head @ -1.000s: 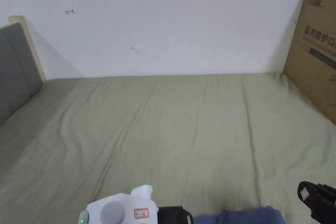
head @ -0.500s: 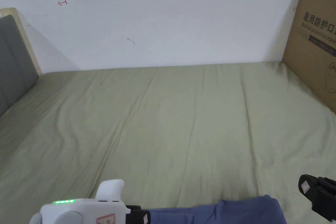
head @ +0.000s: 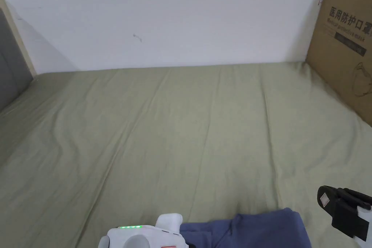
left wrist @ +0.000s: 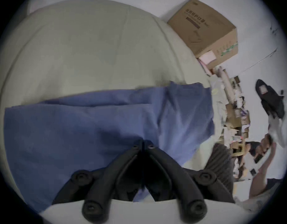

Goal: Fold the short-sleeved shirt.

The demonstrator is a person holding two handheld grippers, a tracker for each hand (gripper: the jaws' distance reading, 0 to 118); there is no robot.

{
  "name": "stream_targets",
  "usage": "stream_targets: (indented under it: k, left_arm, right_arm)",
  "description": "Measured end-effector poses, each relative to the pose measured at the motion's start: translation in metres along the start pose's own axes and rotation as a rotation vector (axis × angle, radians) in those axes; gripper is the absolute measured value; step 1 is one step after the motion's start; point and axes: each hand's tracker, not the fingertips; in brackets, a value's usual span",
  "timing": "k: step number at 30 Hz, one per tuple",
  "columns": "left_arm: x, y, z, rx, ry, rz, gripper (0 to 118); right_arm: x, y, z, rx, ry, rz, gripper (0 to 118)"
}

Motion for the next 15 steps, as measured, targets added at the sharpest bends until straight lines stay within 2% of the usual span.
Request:
stream_targets:
  k: [3,5,13,14,15]
  left_arm:
    - [0.002,-0.004,0.011,-0.029,-0.096,-0.015,3]
    - [-0.003,-0.004,0.030,0.016,-0.117,-0.011,3]
    - [-0.098,0.002,0.136,0.257,-0.215,0.234,4]
    - [-0.111,-0.001,0.145,0.263,-0.219,0.263,14]
    - [-0.123,-0.002,0.153,0.266,-0.216,0.263,47]
  right_arm:
    - [-0.005,0.001,-0.003,-0.004,0.010,0.011,0]
    - [-0.008,0.002,-0.003,-0.004,0.017,0.013,0]
    - [-0.018,0.006,0.000,-0.009,0.030,0.046,0]
    - [-0.020,0.006,0.000,-0.013,0.030,0.048,0]
    - [-0.021,0.007,0.001,-0.015,0.029,0.050,0]
